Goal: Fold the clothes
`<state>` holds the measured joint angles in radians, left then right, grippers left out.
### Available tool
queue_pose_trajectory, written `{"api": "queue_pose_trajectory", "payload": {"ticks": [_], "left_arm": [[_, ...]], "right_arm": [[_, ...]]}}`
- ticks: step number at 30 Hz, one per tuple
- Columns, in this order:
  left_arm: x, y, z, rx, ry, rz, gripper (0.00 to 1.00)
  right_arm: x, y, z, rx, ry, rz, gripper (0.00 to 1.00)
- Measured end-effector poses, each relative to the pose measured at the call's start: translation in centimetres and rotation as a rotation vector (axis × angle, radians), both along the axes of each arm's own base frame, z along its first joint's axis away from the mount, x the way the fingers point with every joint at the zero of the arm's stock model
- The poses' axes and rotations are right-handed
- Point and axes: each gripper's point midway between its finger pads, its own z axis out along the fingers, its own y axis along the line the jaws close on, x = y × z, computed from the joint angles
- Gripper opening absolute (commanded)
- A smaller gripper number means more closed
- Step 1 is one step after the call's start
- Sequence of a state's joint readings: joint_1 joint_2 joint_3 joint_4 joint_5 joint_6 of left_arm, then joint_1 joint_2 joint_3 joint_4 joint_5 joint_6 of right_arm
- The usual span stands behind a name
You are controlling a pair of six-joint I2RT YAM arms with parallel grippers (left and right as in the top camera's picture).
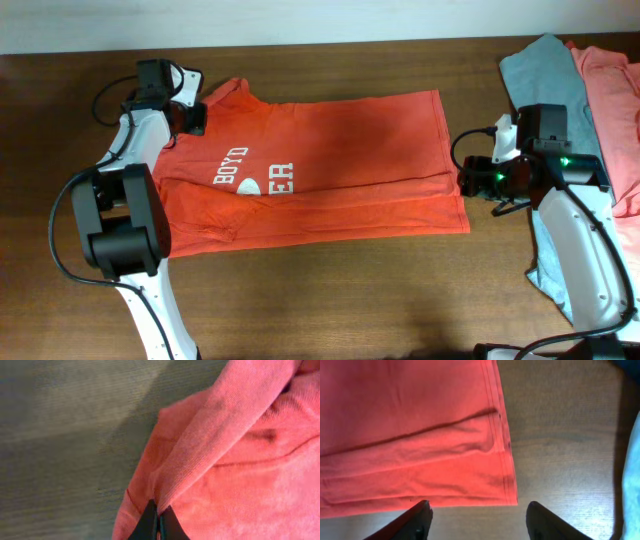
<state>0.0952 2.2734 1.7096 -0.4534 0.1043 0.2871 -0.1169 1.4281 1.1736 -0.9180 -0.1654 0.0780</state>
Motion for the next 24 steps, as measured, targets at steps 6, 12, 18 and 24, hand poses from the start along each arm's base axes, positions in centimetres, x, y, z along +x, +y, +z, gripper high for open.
{"api": "queue_pose_trajectory", "payload": {"ticks": [6, 12, 18, 24], "left_arm": [[-1.6, 0.0, 0.1, -0.035, 0.094, 0.048, 0.0], [-2.4, 0.7, 1.3, -0.076, 0.127, 0.132, 0.0], [-3.5, 0.4, 1.2, -0.111, 0.174, 0.161, 0.01], [-3.7, 0.2, 1.2, -0.122, 0.184, 0.164, 0.0]], "right_arm": [[2.9, -0.3, 0.3, -0.016, -0.098, 0.015, 0.64], [8.5, -0.9, -0.7, -0.039, -0.231, 0.036, 0.78], [14.9, -1.0, -2.4, -0.023, -0.255, 0.077, 0.88], [21.3, -0.9, -4.5, -0.015, -0.221, 0.11, 0.91]]}}
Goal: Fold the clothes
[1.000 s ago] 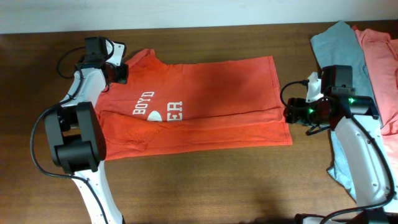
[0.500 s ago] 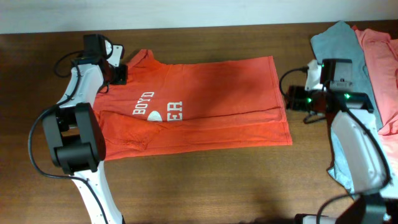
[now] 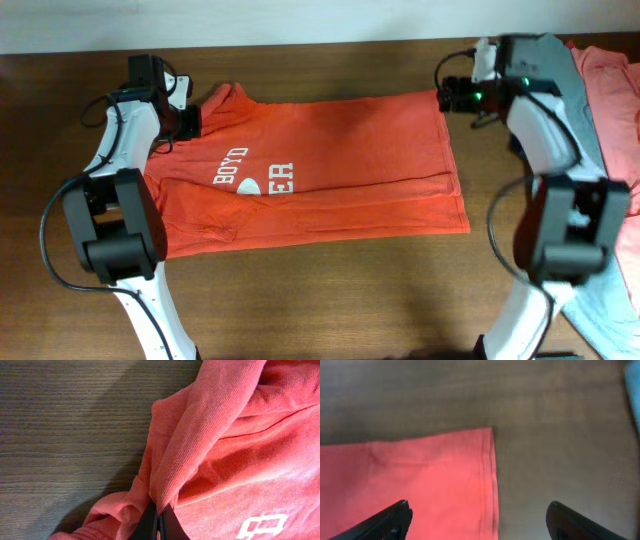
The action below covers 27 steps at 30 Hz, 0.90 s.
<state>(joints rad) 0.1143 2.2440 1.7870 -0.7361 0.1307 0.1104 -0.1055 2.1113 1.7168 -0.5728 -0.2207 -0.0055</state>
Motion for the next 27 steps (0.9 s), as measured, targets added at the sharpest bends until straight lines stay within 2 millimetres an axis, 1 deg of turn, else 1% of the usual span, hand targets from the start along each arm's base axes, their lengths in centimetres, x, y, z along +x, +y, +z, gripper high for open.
{"api": "queue_pose_trajectory", "payload": {"ticks": [5, 9, 13, 16, 23, 25, 27], "left_arm": [[0.0, 0.0, 0.0, 0.0, 0.001, 0.0, 0.0], [0.0, 0.0, 0.0, -0.001, 0.001, 0.0, 0.0], [0.0, 0.0, 0.0, -0.002, 0.001, 0.003, 0.01], [0.0, 0.0, 0.0, -0.002, 0.001, 0.003, 0.01], [0.0, 0.0, 0.0, -0.002, 0.001, 0.003, 0.01], [0.0, 0.0, 0.0, -0.002, 0.001, 0.003, 0.0], [0.0, 0.0, 0.0, -0.002, 0.001, 0.003, 0.01]], "right_arm": [[3.1, 1.1, -2.9, 0.008, 0.032, 0.033, 0.88], [4.0, 1.6, -5.4, 0.013, 0.053, 0.048, 0.84], [4.5, 1.5, -7.2, 0.01, 0.054, 0.054, 0.84], [5.0, 1.5, -7.8, 0.007, 0.039, 0.056, 0.84], [6.1, 1.4, -7.2, 0.002, -0.009, 0.056, 0.84], [6.3, 1.5, -7.4, 0.001, -0.013, 0.059, 0.84], [6.3, 1.6, -8.1, 0.003, -0.007, 0.059, 0.83]]}}
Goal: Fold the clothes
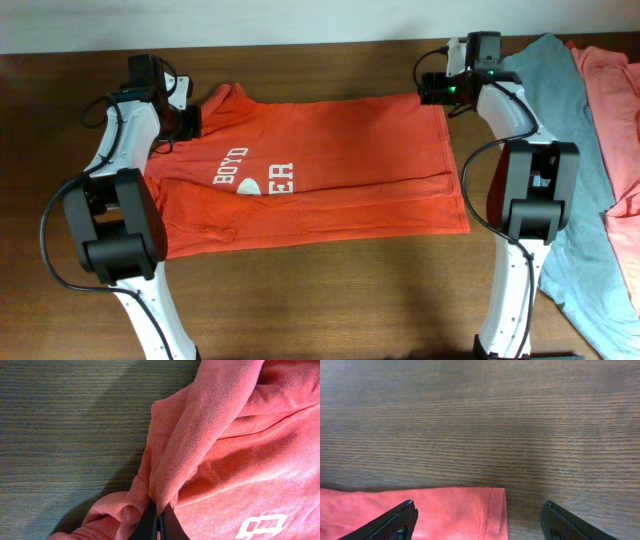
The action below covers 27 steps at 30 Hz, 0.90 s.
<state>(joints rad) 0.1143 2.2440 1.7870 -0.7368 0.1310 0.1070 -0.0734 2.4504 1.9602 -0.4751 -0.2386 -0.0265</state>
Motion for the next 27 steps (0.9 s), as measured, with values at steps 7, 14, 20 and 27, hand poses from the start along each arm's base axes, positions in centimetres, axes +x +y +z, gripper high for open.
{"api": "queue_pose_trajectory", "payload": {"ticks": [7, 14, 20, 27], "left_arm": [[0.0, 0.0, 0.0, 0.0, 0.0, 0.0, 0.0], [0.2, 0.0, 0.1, 0.001, -0.007, 0.0, 0.01], [0.3, 0.0, 0.1, 0.001, -0.014, 0.0, 0.0], [0.3, 0.0, 0.1, 0.001, -0.014, 0.0, 0.01]], "right_arm": [[0.5, 1.0, -0.8, -0.004, -0.013, 0.02, 0.73], [0.6, 2.3, -1.0, -0.004, -0.014, 0.043, 0.52], [0.3, 2.1, -1.2, -0.013, 0.004, 0.035, 0.47], [-0.1, 1.3, -1.5, -0.056, 0.031, 0.004, 0.15]]}}
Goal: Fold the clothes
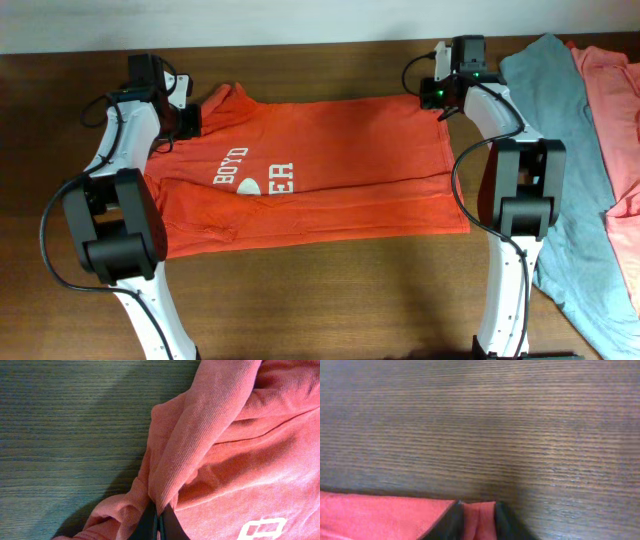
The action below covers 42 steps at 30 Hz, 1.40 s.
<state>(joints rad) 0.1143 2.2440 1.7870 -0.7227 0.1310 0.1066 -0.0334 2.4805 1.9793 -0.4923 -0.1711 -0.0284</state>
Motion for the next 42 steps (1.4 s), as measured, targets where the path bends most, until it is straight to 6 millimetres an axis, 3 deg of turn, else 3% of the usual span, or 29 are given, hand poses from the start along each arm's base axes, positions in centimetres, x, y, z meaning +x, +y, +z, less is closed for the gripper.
{"api": "queue_pose_trajectory", "payload": {"ticks": [4, 12, 17, 21, 26, 31, 42], "left_arm": [[0.0, 0.0, 0.0, 0.0, 0.0, 0.0, 0.0], [-0.3, 0.0, 0.0, -0.001, 0.011, 0.0, 0.01], [-0.5, 0.0, 1.3, 0.0, 0.001, 0.001, 0.0], [-1.0, 0.4, 4.2, 0.003, -0.029, 0.011, 0.0], [-2.7, 1.6, 7.7, 0.002, -0.038, 0.038, 0.0], [-4.7, 2.8, 8.0, -0.008, 0.02, 0.071, 0.0], [-9.3, 3.8, 7.4, -0.092, 0.189, 0.151, 0.0]], "right_arm": [[-0.1, -0.1, -0.1, -0.005, 0.004, -0.002, 0.04], [-1.2, -0.6, 0.0, -0.036, 0.065, -0.024, 0.04], [-3.3, -1.6, 0.5, -0.09, 0.154, -0.051, 0.04], [-4.7, -2.3, 2.5, -0.125, 0.201, -0.068, 0.04], [-5.9, -2.7, 7.9, -0.147, 0.188, -0.082, 0.04], [-8.0, -3.0, 12.6, -0.154, 0.18, -0.091, 0.04], [-14.7, -2.9, 11.7, -0.159, 0.447, -0.073, 0.04]]}}
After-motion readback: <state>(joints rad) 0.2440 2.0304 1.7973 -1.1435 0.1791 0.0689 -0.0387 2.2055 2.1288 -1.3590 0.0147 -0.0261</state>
